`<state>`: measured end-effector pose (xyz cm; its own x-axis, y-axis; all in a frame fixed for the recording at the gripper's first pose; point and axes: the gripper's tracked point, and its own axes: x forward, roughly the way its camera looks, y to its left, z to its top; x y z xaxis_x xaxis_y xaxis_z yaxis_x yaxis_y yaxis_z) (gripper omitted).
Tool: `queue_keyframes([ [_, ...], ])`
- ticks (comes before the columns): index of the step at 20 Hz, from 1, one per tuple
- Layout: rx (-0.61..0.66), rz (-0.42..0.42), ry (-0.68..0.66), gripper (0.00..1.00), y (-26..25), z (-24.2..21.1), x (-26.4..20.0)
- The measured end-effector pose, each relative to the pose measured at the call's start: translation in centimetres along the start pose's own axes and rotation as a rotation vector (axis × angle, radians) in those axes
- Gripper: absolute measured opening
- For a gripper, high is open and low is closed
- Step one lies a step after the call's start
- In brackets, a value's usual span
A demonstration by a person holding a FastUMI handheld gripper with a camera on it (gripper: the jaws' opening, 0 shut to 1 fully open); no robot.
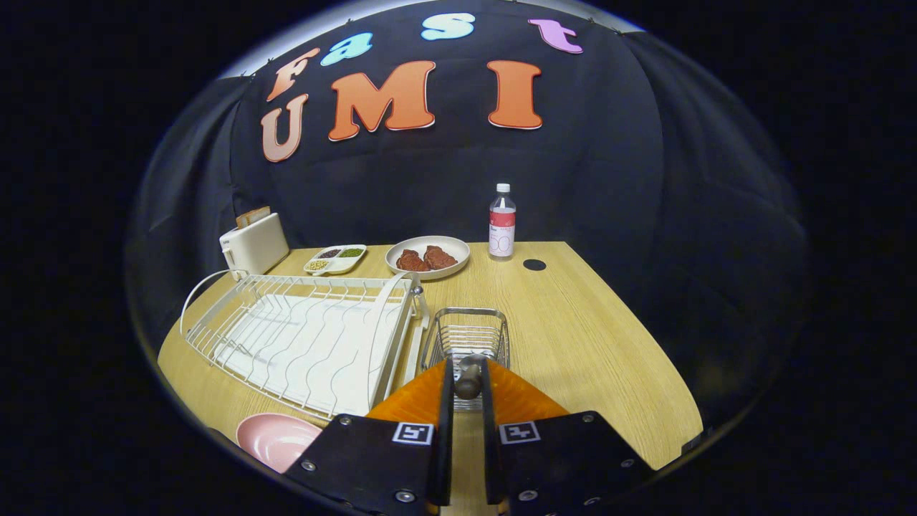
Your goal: Take the plate from the dish rack, then take the spoon from the basket and place it into the plate.
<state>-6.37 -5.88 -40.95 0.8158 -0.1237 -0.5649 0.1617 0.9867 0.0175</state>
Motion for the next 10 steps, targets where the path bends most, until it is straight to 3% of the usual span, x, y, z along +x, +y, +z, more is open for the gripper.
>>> queue_keyframes([
  [10, 0.024, -0.013, 0.057, 0.13, -1.0, 1.8, 1.2],
])
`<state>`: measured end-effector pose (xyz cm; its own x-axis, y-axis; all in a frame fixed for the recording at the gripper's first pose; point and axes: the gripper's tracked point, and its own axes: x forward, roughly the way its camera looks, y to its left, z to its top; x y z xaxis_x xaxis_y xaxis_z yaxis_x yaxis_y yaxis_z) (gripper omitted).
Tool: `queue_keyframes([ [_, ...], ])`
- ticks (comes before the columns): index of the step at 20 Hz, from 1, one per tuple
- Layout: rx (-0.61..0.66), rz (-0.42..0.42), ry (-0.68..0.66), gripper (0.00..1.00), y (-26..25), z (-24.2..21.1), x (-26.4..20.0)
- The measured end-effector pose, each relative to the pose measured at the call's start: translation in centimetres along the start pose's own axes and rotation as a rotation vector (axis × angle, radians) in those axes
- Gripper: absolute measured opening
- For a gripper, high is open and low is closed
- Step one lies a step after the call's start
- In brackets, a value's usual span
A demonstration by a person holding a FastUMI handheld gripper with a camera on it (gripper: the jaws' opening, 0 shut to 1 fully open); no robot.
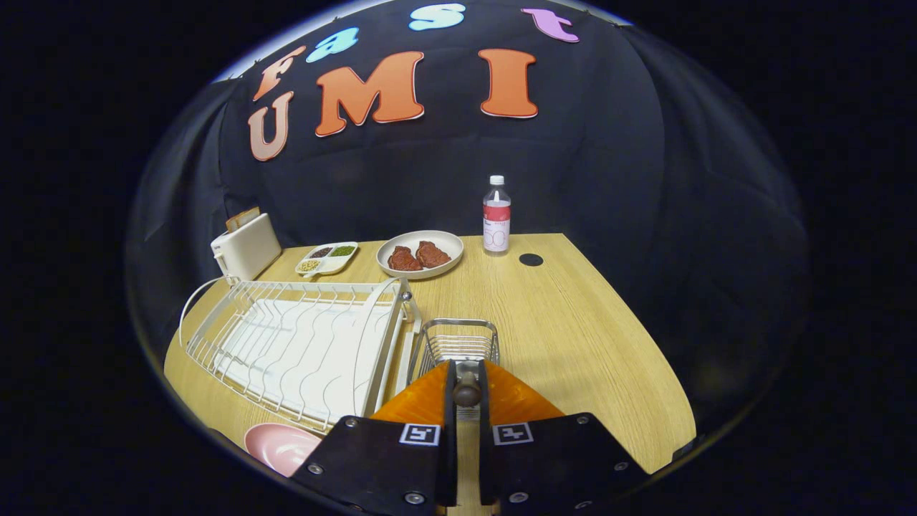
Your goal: Take the plate from the dish rack, then take the spoon from the basket and place it into the plate.
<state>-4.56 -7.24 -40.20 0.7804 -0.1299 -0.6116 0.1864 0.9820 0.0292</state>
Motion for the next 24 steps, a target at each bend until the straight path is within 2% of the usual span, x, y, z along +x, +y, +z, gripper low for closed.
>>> queue_keyframes([
  [9, -0.03, -0.001, -0.065, 0.1, 0.7, 5.0, -2.1],
  [17, -0.041, 0.013, -0.125, 0.1, 1.9, 9.6, -6.5],
  [24, -0.046, 0.051, -0.134, 0.1, 3.6, 10.2, -9.5],
])
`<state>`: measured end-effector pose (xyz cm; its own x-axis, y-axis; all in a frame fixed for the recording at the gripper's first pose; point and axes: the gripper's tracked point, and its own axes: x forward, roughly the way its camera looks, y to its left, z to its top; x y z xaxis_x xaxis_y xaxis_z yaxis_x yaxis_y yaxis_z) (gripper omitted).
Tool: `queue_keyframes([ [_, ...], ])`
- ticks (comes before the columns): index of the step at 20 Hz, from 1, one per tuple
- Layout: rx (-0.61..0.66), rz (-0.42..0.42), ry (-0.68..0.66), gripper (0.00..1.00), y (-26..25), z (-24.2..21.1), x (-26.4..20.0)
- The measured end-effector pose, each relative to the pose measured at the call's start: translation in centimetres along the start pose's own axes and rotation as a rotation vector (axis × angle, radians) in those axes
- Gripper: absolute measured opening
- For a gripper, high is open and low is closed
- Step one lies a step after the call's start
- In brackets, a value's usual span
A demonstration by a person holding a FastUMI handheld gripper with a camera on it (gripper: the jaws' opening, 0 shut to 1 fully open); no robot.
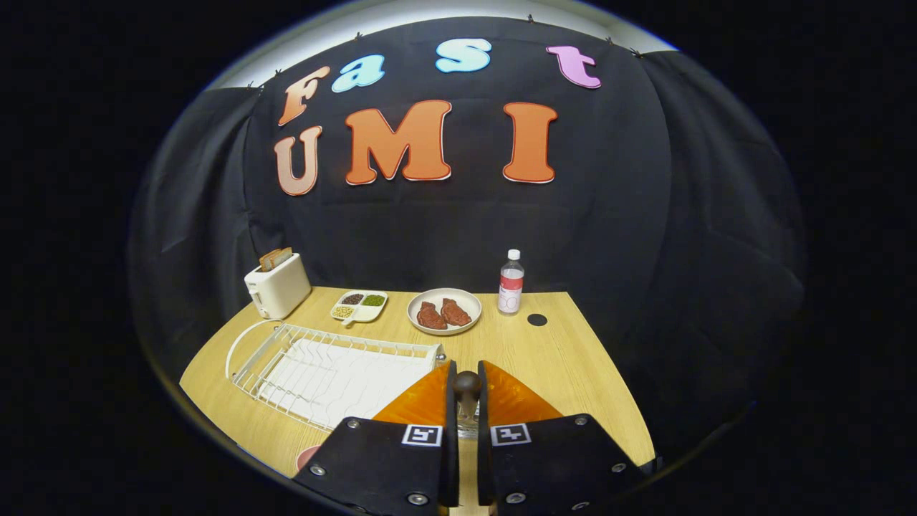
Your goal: Take the plate from the dish rack, then take the spoon from the basket and place it into the plate.
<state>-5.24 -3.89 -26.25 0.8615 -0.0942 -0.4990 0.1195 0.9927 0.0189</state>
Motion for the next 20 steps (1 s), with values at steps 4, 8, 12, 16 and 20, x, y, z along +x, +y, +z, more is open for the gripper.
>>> queue_keyframes([
  [4, 0.008, 0.07, -0.013, 0.1, 2.4, 0.0, -1.4],
  [8, -0.012, 0.126, 0.01, 0.1, 4.5, -1.3, -2.1],
  [12, -0.002, 0.19, 0.014, 0.1, 7.1, -1.2, -2.6],
  [16, -0.021, 0.265, -0.01, 0.1, 9.5, -0.3, -3.6],
  [20, -0.034, 0.317, 0.019, 0.1, 11.2, -1.8, -3.8],
])
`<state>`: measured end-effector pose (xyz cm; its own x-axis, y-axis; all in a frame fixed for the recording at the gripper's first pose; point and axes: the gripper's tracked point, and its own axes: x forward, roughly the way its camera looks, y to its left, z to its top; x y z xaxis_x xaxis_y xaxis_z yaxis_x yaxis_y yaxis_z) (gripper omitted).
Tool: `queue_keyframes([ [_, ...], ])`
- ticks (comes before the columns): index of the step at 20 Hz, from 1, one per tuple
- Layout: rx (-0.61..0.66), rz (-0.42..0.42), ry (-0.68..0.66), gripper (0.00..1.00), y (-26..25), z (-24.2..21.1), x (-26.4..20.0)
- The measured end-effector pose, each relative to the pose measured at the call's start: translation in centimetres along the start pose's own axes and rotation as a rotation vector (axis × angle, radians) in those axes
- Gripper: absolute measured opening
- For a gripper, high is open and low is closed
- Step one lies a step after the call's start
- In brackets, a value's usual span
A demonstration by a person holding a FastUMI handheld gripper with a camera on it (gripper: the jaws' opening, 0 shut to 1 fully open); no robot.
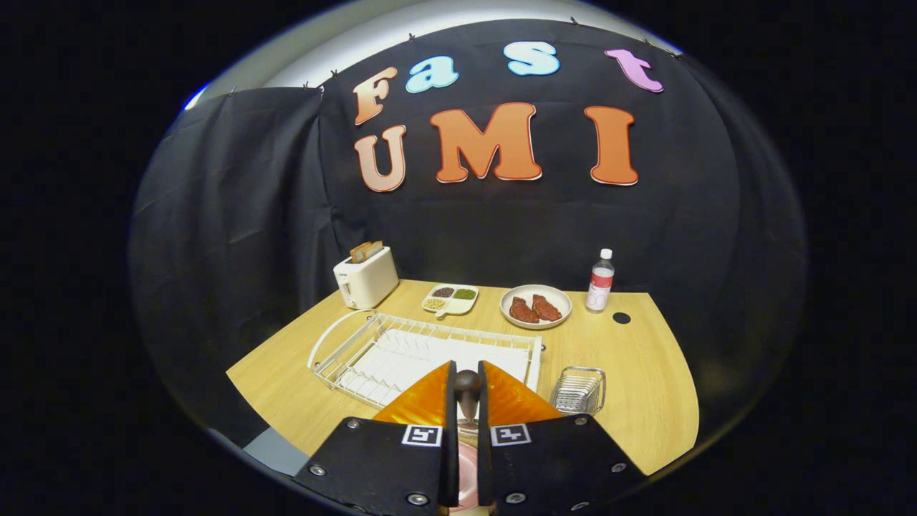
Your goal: Take the plate from the dish rack, then take the spoon from the basket and place it into the plate.
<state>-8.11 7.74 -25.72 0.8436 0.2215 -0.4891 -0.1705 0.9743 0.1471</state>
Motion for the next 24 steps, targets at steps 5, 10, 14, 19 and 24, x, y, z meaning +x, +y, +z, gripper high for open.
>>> queue_keyframes([
  [5, 0.0, 0.04, 0.077, 0.1, 1.7, -4.1, 1.0],
  [10, -0.022, 0.105, 0.148, 0.1, 4.3, -7.3, 2.2],
  [14, -0.049, 0.142, 0.17, 0.1, 5.7, -8.6, 2.9],
  [19, -0.058, 0.136, 0.22, 0.1, 4.8, -11.4, 2.3],
  [24, 0.019, 0.121, 0.223, 0.1, 3.4, -12.6, 0.7],
])
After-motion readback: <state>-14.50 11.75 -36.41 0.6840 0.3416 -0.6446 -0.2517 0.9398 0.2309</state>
